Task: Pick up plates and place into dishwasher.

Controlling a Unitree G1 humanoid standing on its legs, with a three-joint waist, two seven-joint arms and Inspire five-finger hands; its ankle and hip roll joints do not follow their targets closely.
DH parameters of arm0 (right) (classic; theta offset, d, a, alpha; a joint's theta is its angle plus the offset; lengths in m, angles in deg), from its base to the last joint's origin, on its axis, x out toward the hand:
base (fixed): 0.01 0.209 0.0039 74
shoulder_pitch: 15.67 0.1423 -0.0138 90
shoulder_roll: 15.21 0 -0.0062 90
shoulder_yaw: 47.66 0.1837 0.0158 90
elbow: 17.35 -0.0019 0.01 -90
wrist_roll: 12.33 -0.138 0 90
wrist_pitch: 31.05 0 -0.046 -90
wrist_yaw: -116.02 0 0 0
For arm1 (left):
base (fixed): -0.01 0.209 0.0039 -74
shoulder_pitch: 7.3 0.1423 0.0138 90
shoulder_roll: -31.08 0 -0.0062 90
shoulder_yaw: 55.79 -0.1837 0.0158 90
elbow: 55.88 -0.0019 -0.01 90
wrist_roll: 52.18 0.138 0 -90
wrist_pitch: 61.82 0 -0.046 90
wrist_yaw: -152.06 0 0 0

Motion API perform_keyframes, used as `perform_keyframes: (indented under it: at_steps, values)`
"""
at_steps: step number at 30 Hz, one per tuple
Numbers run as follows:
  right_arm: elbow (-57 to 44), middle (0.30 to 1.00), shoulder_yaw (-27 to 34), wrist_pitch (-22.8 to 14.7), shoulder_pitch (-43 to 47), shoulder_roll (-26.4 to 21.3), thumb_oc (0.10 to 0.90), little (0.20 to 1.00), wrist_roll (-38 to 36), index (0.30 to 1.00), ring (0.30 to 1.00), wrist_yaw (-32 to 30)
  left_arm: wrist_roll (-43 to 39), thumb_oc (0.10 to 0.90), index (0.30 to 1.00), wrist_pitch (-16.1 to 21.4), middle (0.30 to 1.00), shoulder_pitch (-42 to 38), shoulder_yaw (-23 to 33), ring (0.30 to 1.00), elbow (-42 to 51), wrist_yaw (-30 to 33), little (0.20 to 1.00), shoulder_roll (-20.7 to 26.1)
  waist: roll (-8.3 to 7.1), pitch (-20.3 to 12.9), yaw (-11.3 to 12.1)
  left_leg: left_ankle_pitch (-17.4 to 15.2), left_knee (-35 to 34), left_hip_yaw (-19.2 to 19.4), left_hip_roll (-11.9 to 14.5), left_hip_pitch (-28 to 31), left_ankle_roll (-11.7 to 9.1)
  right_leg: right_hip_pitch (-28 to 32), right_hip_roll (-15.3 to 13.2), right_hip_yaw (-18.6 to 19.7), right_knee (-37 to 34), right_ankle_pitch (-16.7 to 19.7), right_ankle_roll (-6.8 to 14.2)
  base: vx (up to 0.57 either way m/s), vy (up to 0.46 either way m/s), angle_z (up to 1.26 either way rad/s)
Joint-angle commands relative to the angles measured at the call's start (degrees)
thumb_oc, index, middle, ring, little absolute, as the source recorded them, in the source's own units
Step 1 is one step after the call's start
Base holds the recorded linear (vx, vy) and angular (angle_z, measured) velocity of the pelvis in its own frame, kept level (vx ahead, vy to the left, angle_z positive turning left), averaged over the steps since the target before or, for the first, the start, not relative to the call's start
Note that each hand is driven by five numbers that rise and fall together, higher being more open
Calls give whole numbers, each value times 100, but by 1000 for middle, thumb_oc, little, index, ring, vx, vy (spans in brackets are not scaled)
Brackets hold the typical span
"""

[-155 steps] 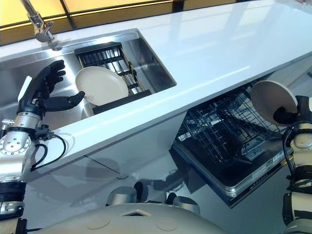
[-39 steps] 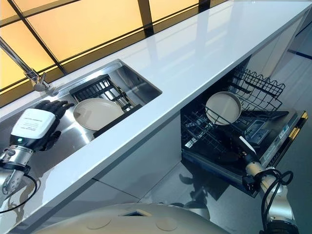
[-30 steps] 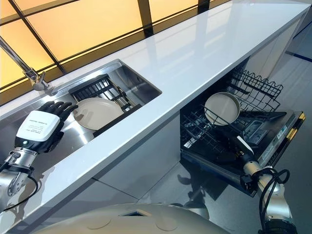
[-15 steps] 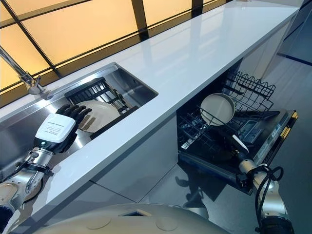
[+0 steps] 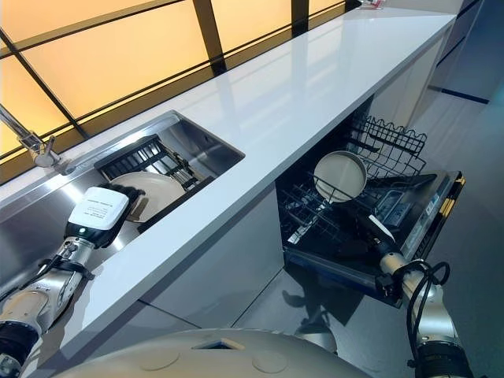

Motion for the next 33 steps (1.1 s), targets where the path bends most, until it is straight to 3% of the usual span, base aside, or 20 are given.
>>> perform_keyframes:
  at_steps: [1,4,8,13,18,21,24,30,31,33]
  values:
    - [-731,900,-328,-105,-28,-138,800,900,-817,900,900,875,-27,100,300,-458,300,-726,161,300,-106,535,200,-55,-118,-43,-164,-494,460,-252,-412,-290,218,-538,142,-181,436,314,161,37,13,-11]
    - [-928,900,-354,-296,19,-93,800,900,-1019,900,900,627,-29,100,300,-526,300,-837,102,300,-252,678,200,-154,-102,-48,-183,-495,454,-261,-420,-315,220,-571,145,-158,450,301,165,-2,0,-1]
    - [-1022,900,-269,-997,35,-29,800,900,-617,900,900,192,27,100,300,-541,300,-814,154,300,-307,867,200,-149,-55,-116,-181,-457,422,-224,-415,-377,194,-602,147,-169,383,326,152,-50,-5,-2]
    - [-1365,900,-47,-1258,-31,-49,800,900,-620,900,900,-333,-104,100,300,-534,300,-643,402,300,-131,1076,200,-28,4,-168,-156,-438,393,-233,-420,-404,161,-562,154,-190,312,279,118,-67,-5,-2]
    - [-1669,900,403,-1600,4,-148,800,900,-598,900,900,-996,-449,100,300,-403,300,-308,907,300,258,1254,200,224,58,-204,-103,-419,345,-255,-414,-442,130,-549,164,-212,251,245,84,-68,-9,0]
    - [-1873,900,840,-2084,190,-275,800,900,-537,900,900,-1675,-989,100,300,-327,300,-158,1313,300,666,1331,200,326,83,-204,-49,-417,299,-288,-403,-444,127,-519,178,-236,210,207,49,-69,-19,3]
    - [-2000,900,1097,-2324,406,-317,800,900,-530,900,900,-1894,-1416,100,300,-160,300,-151,1592,300,885,1395,200,339,98,-200,-4,-424,276,-310,-393,-433,116,-487,187,-254,188,175,32,-41,-13,6]
    - [-2758,900,1517,-3074,886,-368,800,900,-511,900,900,-1742,-2274,100,300,590,300,-268,2437,300,1759,1397,200,135,97,-226,145,-440,216,-418,-379,-406,79,-401,227,-315,179,40,-37,-30,-11,9]
    - [-2826,900,1517,-3112,929,-379,800,900,-460,900,900,-1655,-2358,100,300,673,300,-283,2486,300,1864,1416,200,123,90,-226,152,-443,208,-433,-379,-398,75,-389,230,-319,180,26,-43,5,-11,14]
    - [-3044,900,1494,-2848,1035,-420,800,900,-539,900,900,-1032,-2509,100,300,1010,300,-344,2703,300,2233,1290,200,-61,51,-243,203,-446,181,-483,-368,-371,66,-371,253,-328,203,-3,-67,8,-11,10]
